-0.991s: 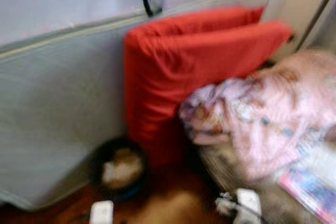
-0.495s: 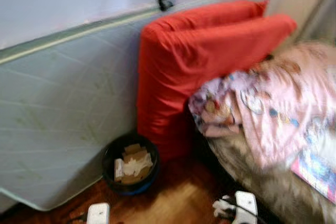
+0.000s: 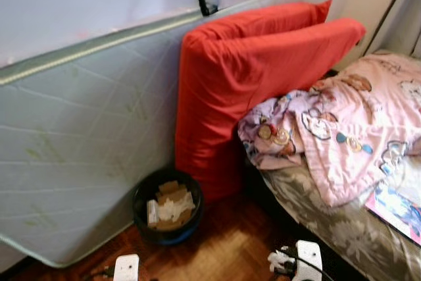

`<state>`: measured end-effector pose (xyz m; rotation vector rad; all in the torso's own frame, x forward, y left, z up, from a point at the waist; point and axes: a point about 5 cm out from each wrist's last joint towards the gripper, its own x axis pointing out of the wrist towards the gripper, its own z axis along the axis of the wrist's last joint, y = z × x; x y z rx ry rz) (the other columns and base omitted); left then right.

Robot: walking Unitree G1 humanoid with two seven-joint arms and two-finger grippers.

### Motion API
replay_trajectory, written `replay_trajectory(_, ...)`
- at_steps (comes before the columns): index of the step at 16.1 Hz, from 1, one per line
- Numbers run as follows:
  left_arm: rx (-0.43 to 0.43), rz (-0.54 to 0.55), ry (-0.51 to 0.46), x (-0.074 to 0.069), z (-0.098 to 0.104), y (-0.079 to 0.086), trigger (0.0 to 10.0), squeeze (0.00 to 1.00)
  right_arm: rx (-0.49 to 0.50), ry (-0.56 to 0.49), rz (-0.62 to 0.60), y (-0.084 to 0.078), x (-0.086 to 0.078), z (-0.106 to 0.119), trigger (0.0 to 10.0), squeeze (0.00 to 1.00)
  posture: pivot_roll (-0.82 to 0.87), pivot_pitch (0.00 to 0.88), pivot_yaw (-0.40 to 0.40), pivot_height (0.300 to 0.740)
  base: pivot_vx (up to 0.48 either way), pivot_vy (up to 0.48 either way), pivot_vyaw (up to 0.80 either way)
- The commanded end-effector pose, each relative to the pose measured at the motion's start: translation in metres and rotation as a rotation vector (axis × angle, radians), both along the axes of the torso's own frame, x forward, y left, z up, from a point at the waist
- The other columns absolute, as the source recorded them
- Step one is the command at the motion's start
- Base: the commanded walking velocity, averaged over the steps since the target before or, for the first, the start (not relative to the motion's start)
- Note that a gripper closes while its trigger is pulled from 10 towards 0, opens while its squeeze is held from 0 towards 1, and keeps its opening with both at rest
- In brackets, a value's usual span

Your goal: Clean up the room

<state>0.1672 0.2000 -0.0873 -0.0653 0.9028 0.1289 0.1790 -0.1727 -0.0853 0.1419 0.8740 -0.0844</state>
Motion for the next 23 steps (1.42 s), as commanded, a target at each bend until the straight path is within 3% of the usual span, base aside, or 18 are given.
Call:
replay_trajectory(1, 0.007, -0.015, 0.018, -0.004, -0.002, 0.001, 10.0, 0.0, -0.008, -0.011, 0.01, 0.0, 0.003, 0.001, 10.0, 0.0, 0.02, 0.0, 0.002, 0.74, 0.0, 0.0, 0.0)
replay_trajectory(8, 0.006, -0.009, 0.016, -0.004, -0.001, 0.002, 10.0, 0.0, -0.016, 0.035, 0.014, -0.014, -0.01, -0.003, 10.0, 0.0, 0.02, 0.003, -0.002, 0.74, 0.0, 0.0, 0.8)
replay_trajectory(21, 0.011, 0.008, 0.008, -0.001, 0.0, 0.002, 10.0, 0.0, -0.019, 0.018, 0.027, -0.013, -0.005, -0.001, 10.0, 0.0, 0.02, 0.001, -0.007, 0.74, 0.0, 0.0, 0.8)
replay_trajectory(23, 0.012, 0.008, 0.004, -0.001, 0.0, 0.003, 10.0, 0.0, -0.012, 0.024, 0.005, -0.013, -0.006, -0.002, 10.0, 0.0, 0.02, 0.0, -0.005, 0.74, 0.0, 0.0, 0.0)
